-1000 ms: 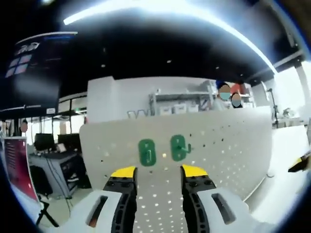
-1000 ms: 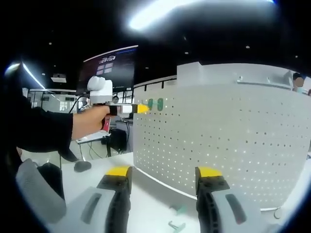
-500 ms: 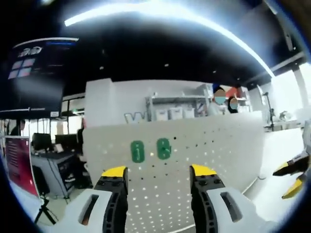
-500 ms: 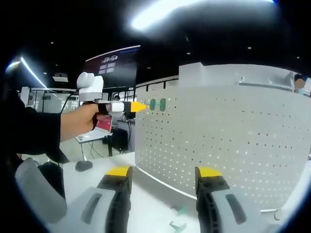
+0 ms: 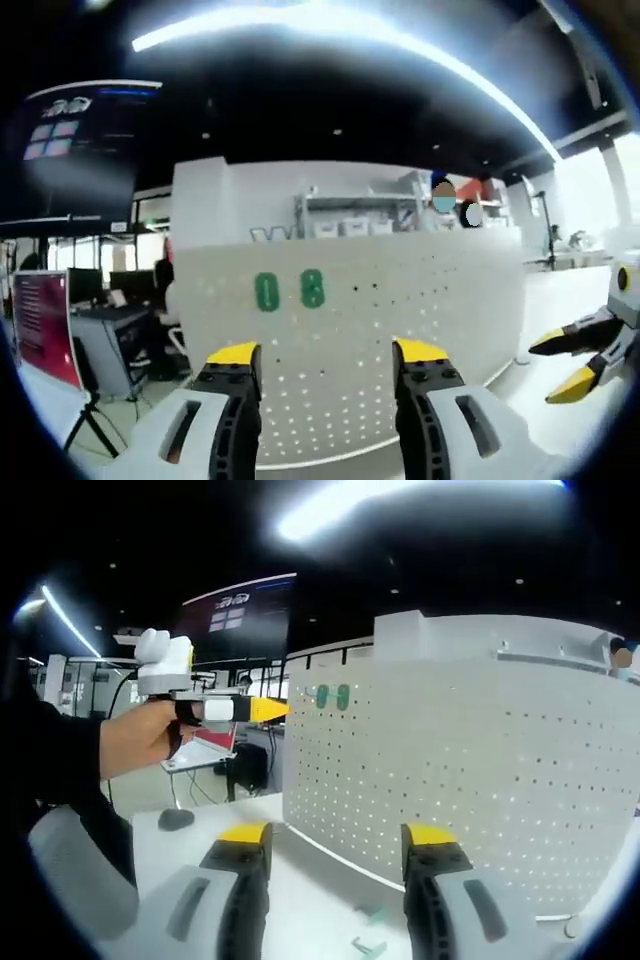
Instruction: Insert the hook assembly into the mounting plate slot until the hook locks in place.
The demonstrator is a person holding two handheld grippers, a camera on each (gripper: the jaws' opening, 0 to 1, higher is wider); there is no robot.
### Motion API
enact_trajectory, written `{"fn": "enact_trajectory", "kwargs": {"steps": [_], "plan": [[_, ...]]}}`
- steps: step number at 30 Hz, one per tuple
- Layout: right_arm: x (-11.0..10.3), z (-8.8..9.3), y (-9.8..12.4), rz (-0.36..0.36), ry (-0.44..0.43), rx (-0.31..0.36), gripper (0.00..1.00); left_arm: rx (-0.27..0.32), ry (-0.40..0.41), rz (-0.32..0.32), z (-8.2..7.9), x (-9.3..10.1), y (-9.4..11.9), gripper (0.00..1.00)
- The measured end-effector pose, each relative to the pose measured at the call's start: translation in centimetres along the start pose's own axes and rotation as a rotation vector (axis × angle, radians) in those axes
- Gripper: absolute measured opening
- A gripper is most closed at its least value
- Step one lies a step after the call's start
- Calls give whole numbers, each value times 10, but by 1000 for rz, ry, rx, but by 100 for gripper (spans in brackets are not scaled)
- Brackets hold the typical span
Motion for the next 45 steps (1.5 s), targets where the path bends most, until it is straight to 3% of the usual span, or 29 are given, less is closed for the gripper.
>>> {"fn": "enact_trajectory", "kwargs": {"steps": [11, 22, 32, 39, 45], "plan": [[-5, 3, -1, -18, 7, -9, 50, -19, 23, 11, 9, 15, 30, 54], [-13, 15, -4, -42, 21, -42, 48, -51, 32, 48, 32, 36, 61, 54], [-22, 26, -6, -66, 24, -80, 48, -71, 51, 95, 53, 54, 77, 53], [-20, 33, -5, -65, 26, -109, 48, -67, 30, 98, 54, 52, 82, 52], [-6, 37, -1, -37, 26, -125, 47, -71, 29, 103, 54, 51, 83, 52]]}}
Point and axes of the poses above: the point that each gripper's makers call its tool centre point, and the gripper's own axes: y roughly backward along the fingers, x roughly to its right, z roughly out of its underside, the point moved 2 cm from there along y, roughly backward along the fingers, and after that the axes turned 3 degrees about y, right-handed, at the moved point
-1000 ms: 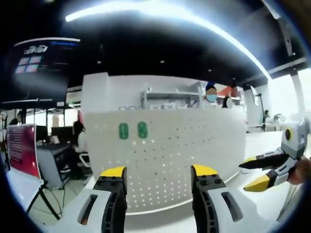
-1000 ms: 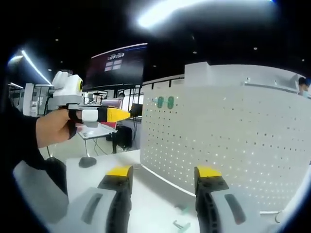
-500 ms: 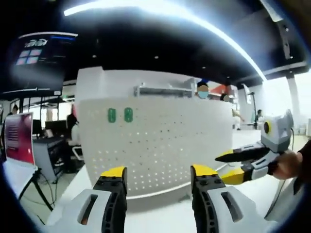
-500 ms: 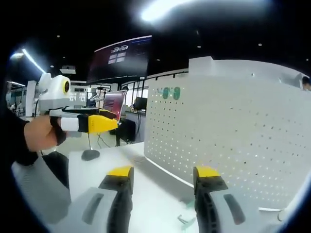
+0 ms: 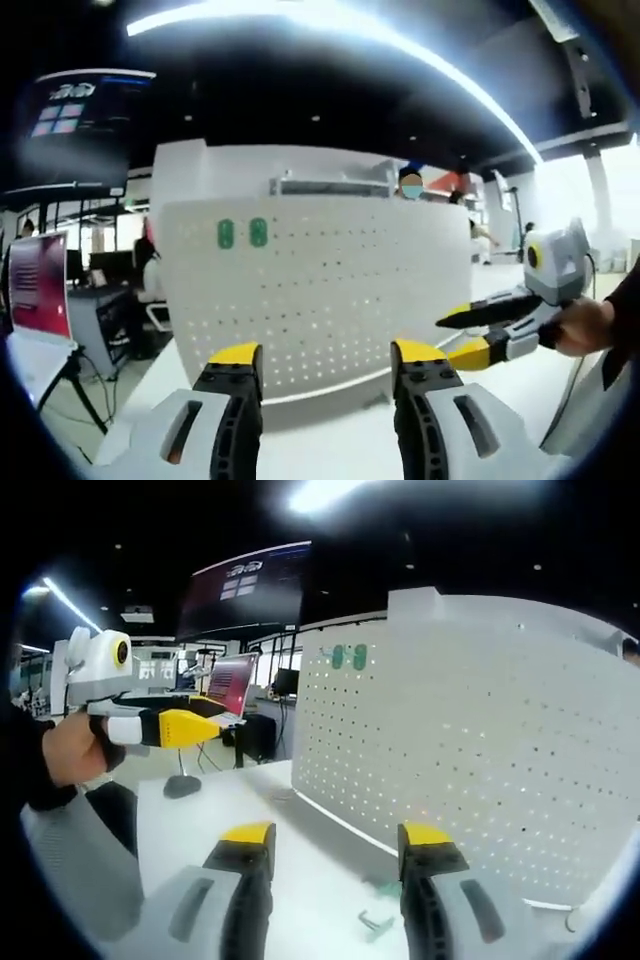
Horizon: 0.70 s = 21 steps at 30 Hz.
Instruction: Insert the hook assembly into the mounting plate slot until the hook locks in place.
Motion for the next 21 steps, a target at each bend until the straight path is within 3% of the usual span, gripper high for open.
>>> {"fn": "enact_trajectory", "kwargs": {"steps": [13, 21], "plan": [[41, 29, 4, 98, -53, -61, 43, -16, -19, 36, 3, 8, -3, 51], [31, 58, -12, 54, -33, -154, 40, -13, -12, 53, 2, 11, -3, 51]]}}
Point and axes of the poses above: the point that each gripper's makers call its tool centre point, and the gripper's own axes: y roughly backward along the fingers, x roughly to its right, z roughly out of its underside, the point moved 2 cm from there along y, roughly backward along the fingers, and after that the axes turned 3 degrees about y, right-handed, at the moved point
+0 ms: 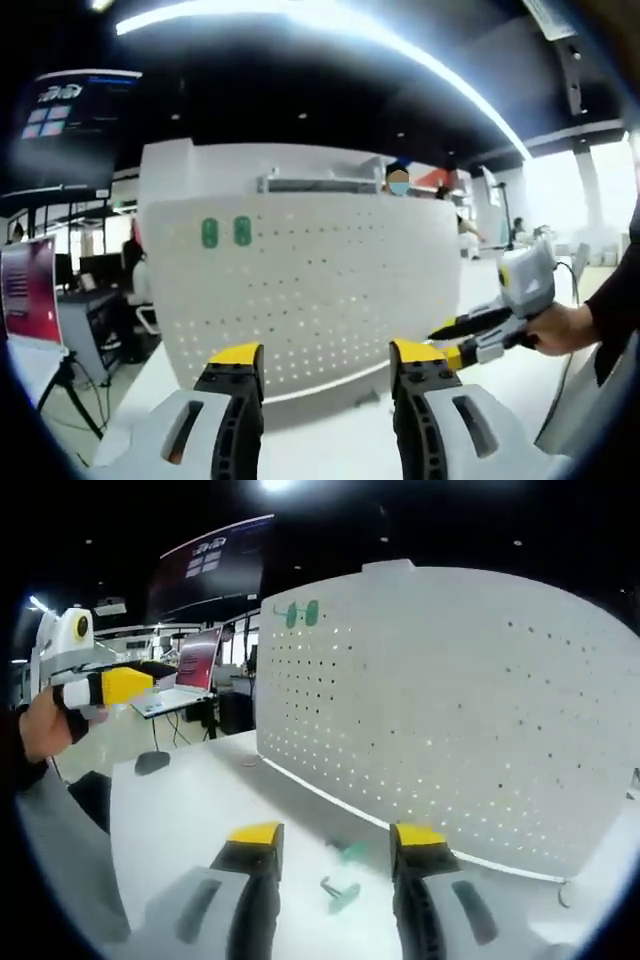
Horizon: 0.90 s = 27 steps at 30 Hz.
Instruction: Insert the hook assembly into the mounting plate slot until the hook locks in place.
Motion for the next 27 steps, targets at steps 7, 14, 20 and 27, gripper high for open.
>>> {"fn": "enact_trajectory", "kwargs": {"steps": [7, 14, 20, 27], "plan": [[2, 27, -13, -8, 22, -92, 37, -11, 8, 14, 3, 1, -1, 51], [-4, 50, -28, -36, 46, -164, 31, -36, 6, 41, 9, 6, -6, 50], [0, 69, -38, -27, 46, -227, 26, -51, 5, 54, 12, 9, -7, 48], [3, 84, -43, -24, 87, -284, 22, -59, 3, 53, 14, 9, -8, 48]]}}
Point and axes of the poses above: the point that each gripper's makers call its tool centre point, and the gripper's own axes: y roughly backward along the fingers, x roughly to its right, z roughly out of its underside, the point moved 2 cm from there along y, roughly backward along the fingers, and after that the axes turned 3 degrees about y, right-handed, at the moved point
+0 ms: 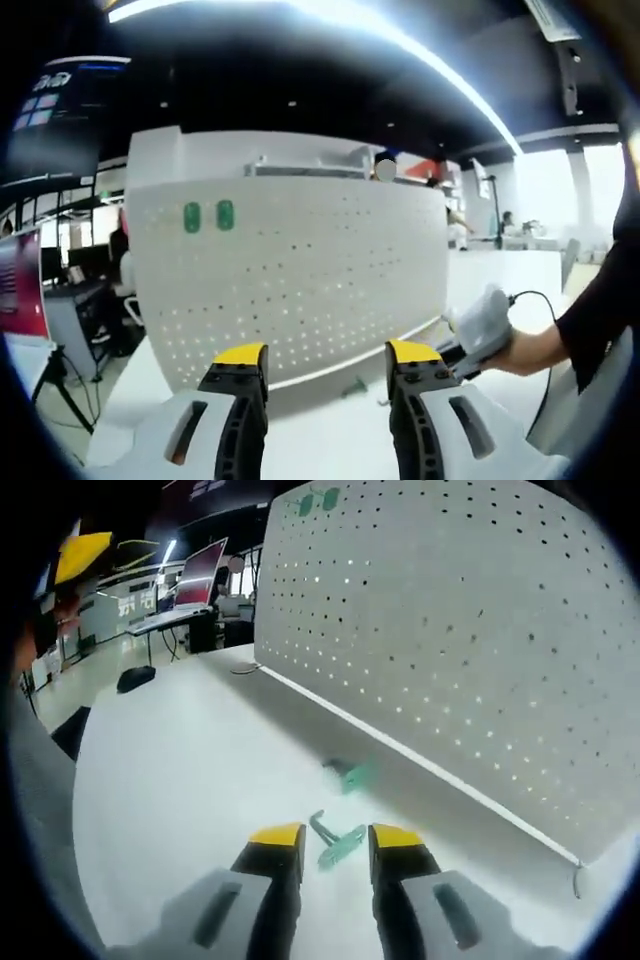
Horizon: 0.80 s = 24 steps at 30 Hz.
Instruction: Insert the hook assembly into the mounting plate slot until the hook locks in place.
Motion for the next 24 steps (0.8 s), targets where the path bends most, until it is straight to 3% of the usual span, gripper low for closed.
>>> {"fn": "enact_trajectory", "kwargs": {"steps": [14, 24], "plan": [[17, 14, -1, 32, 0, -41, 19, -18, -8, -8, 4, 0, 0, 46], [14, -5, -7, 37, 25, 6, 13, -17, -4, -6, 4, -1, 0, 45]]}}
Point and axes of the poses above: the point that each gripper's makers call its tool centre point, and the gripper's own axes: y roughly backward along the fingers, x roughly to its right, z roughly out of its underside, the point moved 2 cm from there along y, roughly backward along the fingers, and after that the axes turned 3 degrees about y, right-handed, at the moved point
